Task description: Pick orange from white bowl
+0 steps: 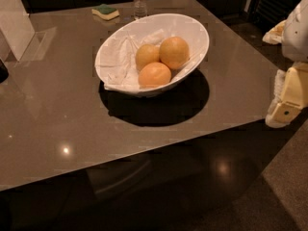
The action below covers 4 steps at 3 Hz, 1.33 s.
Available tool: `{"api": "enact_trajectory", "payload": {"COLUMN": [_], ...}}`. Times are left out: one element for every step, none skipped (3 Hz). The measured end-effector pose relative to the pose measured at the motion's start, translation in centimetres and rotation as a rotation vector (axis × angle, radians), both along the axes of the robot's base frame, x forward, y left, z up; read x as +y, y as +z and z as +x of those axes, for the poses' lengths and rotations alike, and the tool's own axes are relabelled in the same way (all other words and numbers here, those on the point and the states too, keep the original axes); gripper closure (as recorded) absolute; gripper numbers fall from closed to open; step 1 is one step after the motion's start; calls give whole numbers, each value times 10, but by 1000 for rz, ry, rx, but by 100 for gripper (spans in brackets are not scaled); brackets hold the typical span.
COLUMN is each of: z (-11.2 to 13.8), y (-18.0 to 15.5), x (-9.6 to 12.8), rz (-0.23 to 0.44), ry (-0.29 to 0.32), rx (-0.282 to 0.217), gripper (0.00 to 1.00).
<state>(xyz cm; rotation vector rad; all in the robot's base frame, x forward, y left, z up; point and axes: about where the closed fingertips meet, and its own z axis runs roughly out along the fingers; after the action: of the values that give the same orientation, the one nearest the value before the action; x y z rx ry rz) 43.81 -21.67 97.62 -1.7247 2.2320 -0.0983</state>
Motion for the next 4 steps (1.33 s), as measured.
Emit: {"api": "enact_trajectory", "payload": {"z": [0, 10, 41, 78], "y": [0, 8, 17, 25], "x": [0, 4, 31, 74], "rz": [0, 33, 106, 191], "ry": [0, 12, 91, 213], "rx": [0, -15, -32, -32], "gripper": [0, 0, 0, 0]}}
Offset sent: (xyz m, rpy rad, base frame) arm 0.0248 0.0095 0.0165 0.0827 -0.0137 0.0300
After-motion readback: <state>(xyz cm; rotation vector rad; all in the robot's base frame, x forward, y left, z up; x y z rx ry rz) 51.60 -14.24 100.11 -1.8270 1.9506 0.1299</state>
